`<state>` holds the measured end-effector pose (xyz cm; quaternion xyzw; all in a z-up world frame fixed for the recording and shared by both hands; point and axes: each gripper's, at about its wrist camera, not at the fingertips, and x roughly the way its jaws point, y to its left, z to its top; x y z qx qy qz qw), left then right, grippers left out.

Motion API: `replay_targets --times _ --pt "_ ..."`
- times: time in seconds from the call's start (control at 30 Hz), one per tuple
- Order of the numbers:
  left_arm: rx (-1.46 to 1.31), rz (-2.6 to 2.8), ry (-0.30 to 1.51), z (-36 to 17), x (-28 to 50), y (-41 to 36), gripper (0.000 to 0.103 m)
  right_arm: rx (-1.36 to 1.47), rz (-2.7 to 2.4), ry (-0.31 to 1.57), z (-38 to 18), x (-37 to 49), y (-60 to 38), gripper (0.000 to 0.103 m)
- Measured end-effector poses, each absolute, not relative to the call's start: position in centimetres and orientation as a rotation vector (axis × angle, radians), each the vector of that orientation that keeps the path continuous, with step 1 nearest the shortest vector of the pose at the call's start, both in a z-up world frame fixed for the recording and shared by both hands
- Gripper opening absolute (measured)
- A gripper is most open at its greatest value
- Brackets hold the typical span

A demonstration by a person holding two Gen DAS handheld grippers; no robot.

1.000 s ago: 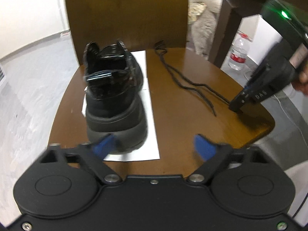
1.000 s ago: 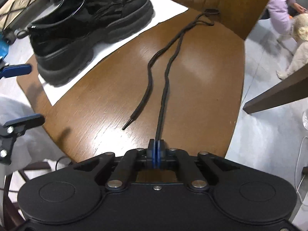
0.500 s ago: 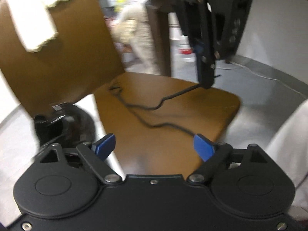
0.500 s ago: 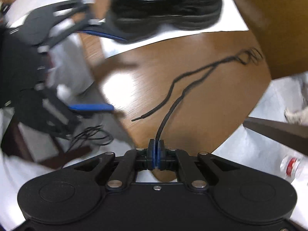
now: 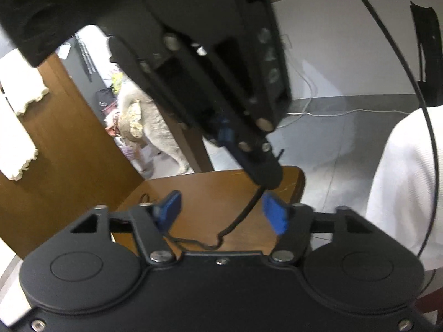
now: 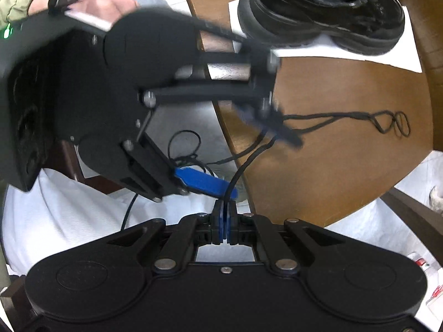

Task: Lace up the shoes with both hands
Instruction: 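Grasp one lace tip with the right tool while the left tool grasps the other tip, then carry both lace tips toward the shoe's eyelets with both tools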

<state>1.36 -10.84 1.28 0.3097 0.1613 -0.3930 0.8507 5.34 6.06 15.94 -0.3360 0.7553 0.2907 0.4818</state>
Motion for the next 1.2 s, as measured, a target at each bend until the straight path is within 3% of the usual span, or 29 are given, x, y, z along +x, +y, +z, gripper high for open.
replay_targets --times 0.1,0.13,0.23,0.63,0.73,0.87,0.97,1.07,1.2 --pt "0.62 -0.864 0.375 1.2 2.2 -10.8 0.033 -0.818 0.725 1.839 16.3 5.4 6.1 0.002" --pt "0.611 -0.874 0.382 1.2 2.5 -10.7 0.014 -0.818 0.724 1.837 16.6 5.5 6.0 0.002" --pt "0.607 -0.881 0.406 0.8 3.3 -10.7 0.005 -0.812 0.718 1.831 16.8 6.0 5.8 0.002" --pt "0.424 -0.808 0.501 -0.3 6.6 -9.3 0.004 -0.775 0.59 1.721 17.9 6.2 4.9 0.004" --pt "0.346 -0.78 0.55 -0.4 8.3 -8.8 0.004 -0.785 0.552 1.685 18.3 6.4 4.8 0.012" --pt "0.157 -0.746 0.627 0.0 8.1 -6.9 0.004 -0.723 0.446 1.59 19.8 7.6 3.7 0.032" --pt "0.0 -0.69 0.685 -0.1 9.4 -5.4 0.004 -0.639 0.359 1.527 20.8 8.4 2.4 0.036" --pt "-0.15 -0.607 0.739 -0.6 11.0 -3.9 0.004 -0.518 0.253 1.454 21.6 8.7 0.9 0.048" --pt "-0.379 -0.53 0.761 -0.3 11.1 -1.5 0.004 -0.272 0.166 1.386 21.6 7.8 -0.7 0.05"
